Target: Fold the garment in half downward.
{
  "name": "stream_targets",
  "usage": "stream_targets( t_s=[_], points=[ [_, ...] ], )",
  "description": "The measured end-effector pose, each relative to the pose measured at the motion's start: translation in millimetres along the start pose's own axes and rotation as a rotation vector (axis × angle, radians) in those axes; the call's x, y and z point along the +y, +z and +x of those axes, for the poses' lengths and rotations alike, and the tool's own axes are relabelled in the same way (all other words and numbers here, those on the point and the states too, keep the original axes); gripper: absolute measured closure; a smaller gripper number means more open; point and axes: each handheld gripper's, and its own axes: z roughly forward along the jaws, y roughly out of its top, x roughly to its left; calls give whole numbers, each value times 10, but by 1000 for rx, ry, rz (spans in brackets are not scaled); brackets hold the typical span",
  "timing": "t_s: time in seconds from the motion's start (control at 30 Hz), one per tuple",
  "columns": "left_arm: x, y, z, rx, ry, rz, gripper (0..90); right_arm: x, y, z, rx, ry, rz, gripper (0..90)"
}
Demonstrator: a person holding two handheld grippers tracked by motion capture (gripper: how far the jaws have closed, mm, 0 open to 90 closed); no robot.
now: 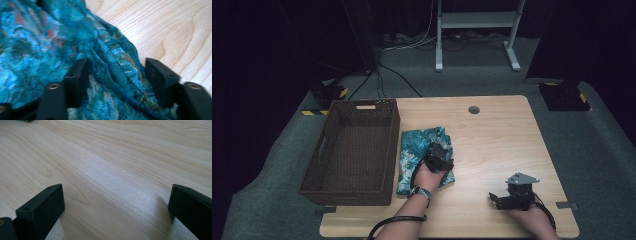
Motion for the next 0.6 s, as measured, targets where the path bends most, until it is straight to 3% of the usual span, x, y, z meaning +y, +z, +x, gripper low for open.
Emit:
stream_targets(
  t_s=[0.33,0.6],
  points=[
    [-18,-43,17,50,20,8,711,1,0,1,1,1,1,6],
    [-33,-86,10,61,28,-2,765,1,-1,0,3,4,1,6]
  ],
)
